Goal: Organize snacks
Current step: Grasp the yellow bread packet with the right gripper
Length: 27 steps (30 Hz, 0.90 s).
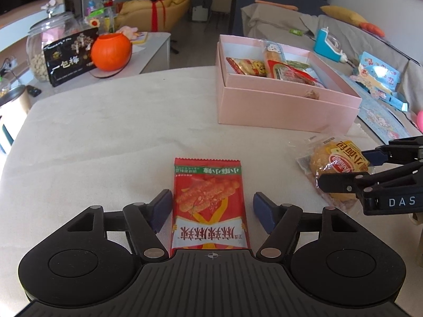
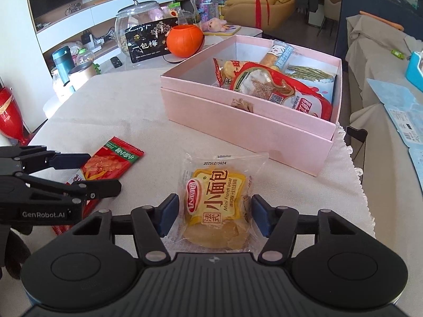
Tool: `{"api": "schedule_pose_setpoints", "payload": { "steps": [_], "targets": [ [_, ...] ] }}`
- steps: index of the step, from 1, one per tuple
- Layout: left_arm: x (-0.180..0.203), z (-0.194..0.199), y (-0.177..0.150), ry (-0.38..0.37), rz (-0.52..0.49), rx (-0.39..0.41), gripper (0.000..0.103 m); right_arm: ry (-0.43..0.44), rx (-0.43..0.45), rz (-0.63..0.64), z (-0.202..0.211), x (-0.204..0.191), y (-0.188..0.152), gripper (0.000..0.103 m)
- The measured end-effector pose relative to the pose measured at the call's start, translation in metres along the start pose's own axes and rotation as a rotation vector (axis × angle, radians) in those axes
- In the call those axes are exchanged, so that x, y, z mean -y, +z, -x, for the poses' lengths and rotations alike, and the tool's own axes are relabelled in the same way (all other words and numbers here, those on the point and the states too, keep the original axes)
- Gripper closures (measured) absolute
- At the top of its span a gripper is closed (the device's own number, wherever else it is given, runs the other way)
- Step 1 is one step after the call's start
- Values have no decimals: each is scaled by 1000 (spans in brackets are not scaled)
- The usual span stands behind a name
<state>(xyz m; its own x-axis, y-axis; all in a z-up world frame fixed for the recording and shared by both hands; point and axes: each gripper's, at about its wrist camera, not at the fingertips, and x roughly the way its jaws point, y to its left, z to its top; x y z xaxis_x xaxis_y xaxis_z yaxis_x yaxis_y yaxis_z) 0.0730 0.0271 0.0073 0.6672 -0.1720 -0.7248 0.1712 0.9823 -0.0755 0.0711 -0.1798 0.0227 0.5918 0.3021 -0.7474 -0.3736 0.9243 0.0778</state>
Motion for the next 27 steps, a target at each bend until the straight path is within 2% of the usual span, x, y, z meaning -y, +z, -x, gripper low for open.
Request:
{"api": "schedule_pose_setpoints", "payload": {
  "steps": [8,10,14,16,18,22,27],
  "targets": [
    [6,-1,-2,26,-27,-3,30,-12,1,-16,-3,9,0,42],
    [6,-1,-2,27,-25,-2,30,-16,-7,-28,-8,11,4,37],
    [6,0,-4,23,-32,2,30,-29,-18,-54,-16,14,13,36],
    [5,0,-4,17,-34,8,30,-28,-20,-37,-12,12,14,46],
    [5,1,-5,16,-35,14,30,-18,-19,-11,-4,8,13,49],
    [5,1,-6,17,-35,16,30,6,-13,25,19,6,8,51],
    [4,1,-6,12,-35,15,30,-24,-12,54,41,12,3,51]
  ]
}}
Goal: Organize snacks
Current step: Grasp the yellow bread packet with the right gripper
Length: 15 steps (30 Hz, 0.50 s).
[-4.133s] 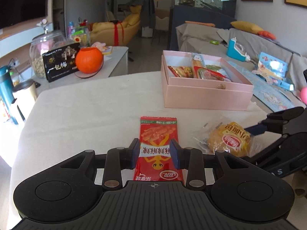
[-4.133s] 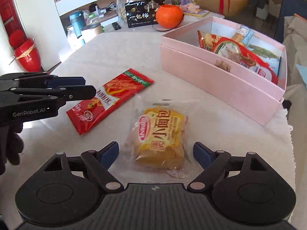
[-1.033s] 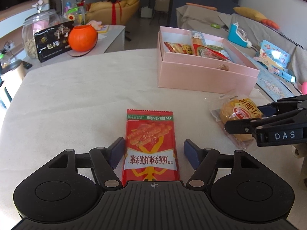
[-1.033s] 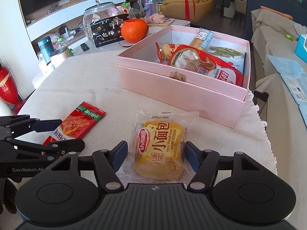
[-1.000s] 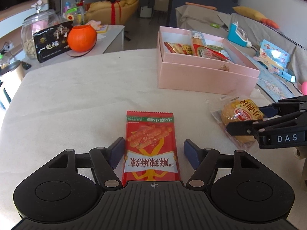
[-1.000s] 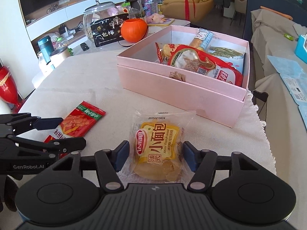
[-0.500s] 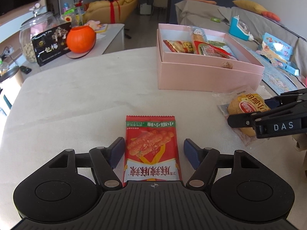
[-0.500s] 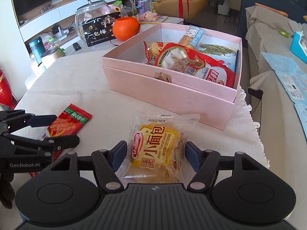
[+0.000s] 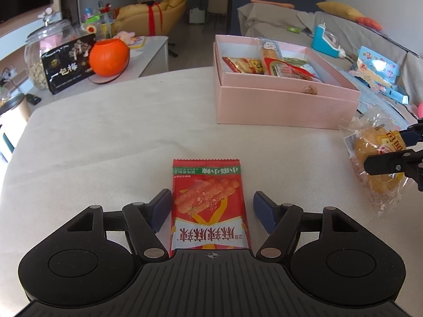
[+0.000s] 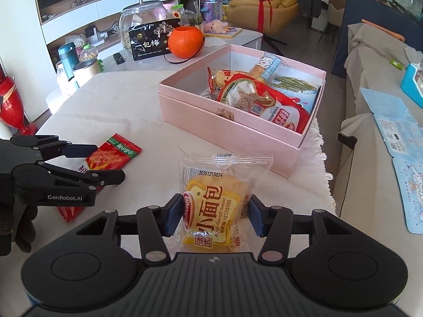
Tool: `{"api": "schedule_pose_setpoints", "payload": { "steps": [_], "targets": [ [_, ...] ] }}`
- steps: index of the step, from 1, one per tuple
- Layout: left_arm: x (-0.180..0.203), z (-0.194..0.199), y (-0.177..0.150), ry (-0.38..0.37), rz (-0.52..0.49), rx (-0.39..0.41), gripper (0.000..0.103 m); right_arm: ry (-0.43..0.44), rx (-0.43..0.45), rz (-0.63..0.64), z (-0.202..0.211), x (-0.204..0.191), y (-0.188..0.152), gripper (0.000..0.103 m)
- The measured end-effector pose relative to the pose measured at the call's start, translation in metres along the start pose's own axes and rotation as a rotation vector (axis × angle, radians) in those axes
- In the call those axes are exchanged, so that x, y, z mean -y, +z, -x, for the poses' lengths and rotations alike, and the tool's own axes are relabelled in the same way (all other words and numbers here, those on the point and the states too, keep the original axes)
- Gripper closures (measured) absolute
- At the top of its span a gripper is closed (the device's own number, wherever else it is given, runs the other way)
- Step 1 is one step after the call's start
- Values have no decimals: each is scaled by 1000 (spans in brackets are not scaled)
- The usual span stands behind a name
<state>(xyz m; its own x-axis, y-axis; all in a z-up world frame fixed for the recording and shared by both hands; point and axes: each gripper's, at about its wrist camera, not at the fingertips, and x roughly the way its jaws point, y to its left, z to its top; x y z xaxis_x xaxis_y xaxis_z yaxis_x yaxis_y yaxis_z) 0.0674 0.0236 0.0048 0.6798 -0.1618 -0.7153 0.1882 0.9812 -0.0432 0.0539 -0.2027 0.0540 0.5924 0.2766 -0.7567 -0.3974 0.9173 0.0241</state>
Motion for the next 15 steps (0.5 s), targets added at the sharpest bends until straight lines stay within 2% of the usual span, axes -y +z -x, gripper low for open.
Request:
{"api": "schedule_pose_setpoints", "payload": {
  "steps": [3,7,12,15],
  "targets": [
    [0,0,0,8,-9,-2,31,-28,3,2,7,8,-3,51],
    [1,3,0,21,-7,-3,43,-61,3,-7,12,19,-8,51],
    [6,22,-4,-58,6,15,50,-62,16,-3,23,26,-13,51],
    [12,41,6,-84,8,87,52,-68,37,8,31,27,-13,51]
  ]
}}
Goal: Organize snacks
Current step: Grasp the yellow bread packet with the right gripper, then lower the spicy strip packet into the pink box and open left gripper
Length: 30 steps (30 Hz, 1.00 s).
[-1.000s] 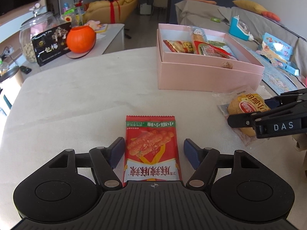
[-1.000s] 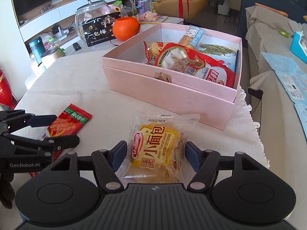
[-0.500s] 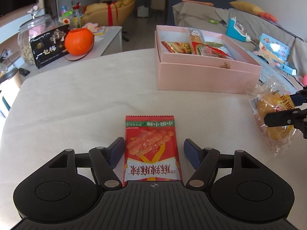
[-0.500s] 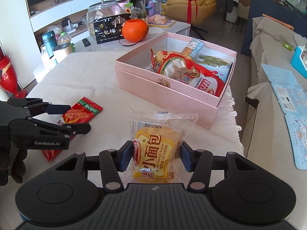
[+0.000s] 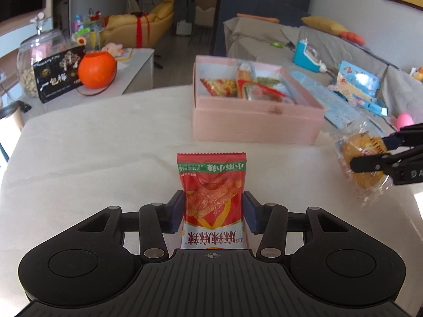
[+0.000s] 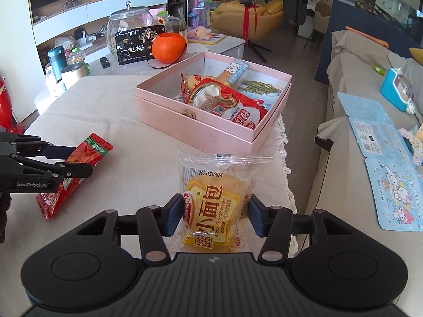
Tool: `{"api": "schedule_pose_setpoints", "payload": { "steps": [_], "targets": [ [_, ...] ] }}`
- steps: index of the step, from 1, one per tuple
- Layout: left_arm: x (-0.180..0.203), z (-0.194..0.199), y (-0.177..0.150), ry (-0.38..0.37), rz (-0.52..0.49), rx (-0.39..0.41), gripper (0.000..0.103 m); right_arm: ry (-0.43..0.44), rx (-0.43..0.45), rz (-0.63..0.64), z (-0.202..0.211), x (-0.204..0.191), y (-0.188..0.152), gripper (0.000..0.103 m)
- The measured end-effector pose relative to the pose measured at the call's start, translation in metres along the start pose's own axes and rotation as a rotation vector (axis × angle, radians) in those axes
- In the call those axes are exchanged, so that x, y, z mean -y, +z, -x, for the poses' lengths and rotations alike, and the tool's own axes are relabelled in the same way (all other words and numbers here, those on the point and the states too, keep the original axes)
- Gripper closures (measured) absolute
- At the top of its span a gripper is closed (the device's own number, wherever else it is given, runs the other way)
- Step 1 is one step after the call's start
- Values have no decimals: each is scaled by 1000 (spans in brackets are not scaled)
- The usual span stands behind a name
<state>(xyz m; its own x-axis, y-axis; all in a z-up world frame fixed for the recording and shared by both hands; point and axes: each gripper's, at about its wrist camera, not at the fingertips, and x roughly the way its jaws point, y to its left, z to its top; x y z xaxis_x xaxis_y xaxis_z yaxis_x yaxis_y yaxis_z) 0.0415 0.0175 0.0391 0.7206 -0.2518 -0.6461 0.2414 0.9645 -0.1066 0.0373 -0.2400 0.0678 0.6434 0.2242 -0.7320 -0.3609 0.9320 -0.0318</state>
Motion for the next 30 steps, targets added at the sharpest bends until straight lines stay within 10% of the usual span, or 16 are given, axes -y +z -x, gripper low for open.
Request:
{"api": "schedule_pose_setpoints", "payload": {
  "steps": [8,13,15,21,30],
  "targets": [
    [12,40,101,-14,20,348,52,-12,50,18,17,6,5,51],
    [17,-7,167,-14,30,424,51,-25,75,8,17,10,16,51],
    [16,-45,180,-27,59,412,51,-26,76,-4,14,11,19,51],
    [20,-169,155,-141,26,-57,52,-34,77,-11,3,13,29,51],
    [1,-124,147,-100,68,163,51,-31,68,-9,-7,11,35,51]
  ]
}}
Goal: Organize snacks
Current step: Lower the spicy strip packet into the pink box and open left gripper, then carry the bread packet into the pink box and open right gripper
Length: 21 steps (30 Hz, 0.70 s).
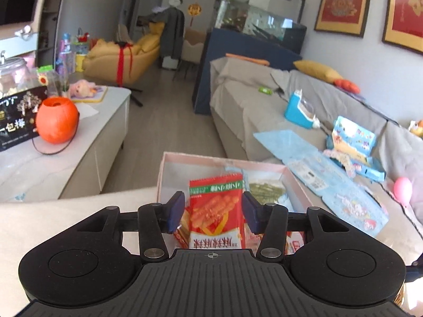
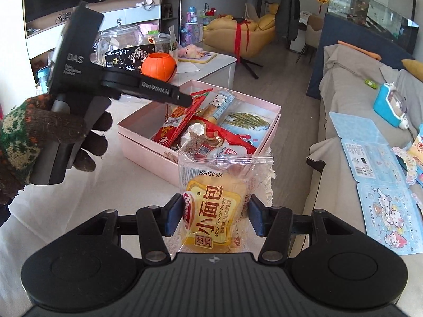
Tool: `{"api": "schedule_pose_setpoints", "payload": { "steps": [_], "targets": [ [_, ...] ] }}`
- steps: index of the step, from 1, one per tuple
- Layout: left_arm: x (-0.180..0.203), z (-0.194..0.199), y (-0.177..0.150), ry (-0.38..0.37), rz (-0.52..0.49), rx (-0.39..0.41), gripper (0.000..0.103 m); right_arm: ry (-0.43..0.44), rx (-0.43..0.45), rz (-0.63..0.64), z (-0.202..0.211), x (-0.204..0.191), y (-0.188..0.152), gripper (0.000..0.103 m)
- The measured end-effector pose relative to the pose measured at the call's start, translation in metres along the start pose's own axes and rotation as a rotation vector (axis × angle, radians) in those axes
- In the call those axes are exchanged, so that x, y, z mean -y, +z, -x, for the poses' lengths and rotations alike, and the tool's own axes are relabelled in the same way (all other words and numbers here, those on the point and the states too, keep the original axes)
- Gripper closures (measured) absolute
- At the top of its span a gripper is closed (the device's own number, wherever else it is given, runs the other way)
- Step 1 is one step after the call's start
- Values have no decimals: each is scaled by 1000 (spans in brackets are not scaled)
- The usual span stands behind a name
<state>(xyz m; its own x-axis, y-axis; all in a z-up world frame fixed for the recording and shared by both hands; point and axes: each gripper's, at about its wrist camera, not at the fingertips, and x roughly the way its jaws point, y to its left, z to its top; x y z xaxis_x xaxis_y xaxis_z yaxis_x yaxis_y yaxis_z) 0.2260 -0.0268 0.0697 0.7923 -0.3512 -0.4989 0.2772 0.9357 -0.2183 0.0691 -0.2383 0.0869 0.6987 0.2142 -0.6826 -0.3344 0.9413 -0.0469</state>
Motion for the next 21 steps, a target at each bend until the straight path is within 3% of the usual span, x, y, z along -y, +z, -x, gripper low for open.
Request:
{"api": "schedule_pose_setpoints", "payload": {
  "steps": [6,10,13,16,19,21],
  "targets": [
    [-13,52,-28,51,41,-10,51,-9,55,-7,0,0,21,51],
    [-7,68,-61,143,-26,-74,51,4,137,-72,-15,6,65,51],
    [2,79,-79,175,-110,-93,51,-10,158,-118,-54,2,97,51],
    [8,90,-88,165,-142,-108,51,-46,120,-125,-104,-12,110,51],
    [8,100,-92,160,-155,-114,51,-12,-17,-183,-153,-16,104,50],
    [6,103,-93,158,-158,-112,51,-17,-27,-205,-160,-18,97,48]
  ]
}}
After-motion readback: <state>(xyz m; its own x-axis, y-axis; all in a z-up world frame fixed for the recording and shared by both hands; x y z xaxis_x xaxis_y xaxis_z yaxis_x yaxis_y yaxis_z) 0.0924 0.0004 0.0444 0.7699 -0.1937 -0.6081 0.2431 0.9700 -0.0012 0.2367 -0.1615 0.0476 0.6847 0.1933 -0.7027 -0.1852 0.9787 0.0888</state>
